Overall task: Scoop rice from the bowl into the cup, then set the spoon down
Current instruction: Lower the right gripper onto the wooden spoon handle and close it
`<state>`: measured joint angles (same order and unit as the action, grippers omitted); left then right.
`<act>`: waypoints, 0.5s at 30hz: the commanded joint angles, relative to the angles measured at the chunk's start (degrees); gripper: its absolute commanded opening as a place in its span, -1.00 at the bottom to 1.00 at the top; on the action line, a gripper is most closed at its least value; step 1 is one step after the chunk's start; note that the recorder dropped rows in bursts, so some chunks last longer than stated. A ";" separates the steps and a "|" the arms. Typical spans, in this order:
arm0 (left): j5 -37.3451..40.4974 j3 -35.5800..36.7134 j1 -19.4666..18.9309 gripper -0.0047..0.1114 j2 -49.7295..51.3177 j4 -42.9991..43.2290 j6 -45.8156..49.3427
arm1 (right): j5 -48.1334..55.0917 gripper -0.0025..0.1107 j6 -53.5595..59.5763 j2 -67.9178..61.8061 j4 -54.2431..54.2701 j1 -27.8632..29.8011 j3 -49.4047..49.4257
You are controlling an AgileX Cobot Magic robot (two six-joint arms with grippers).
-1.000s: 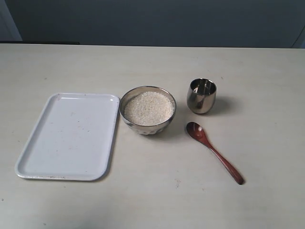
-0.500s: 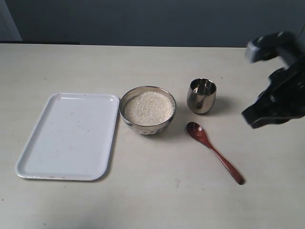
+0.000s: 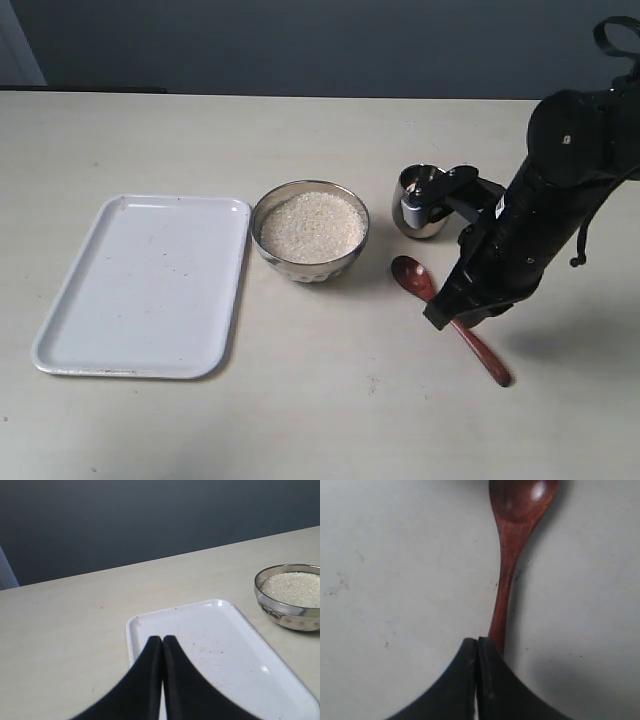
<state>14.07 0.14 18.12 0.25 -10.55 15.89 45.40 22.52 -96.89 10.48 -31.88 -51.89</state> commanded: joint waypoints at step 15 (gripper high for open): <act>-0.64 -0.14 0.26 -0.91 -0.25 -0.13 -0.31 | 2.13 -0.67 -0.31 -1.29 -1.61 -0.14 -0.37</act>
<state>14.07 0.14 18.12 0.25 -10.55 15.89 47.12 22.13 -97.86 9.21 -31.88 -51.91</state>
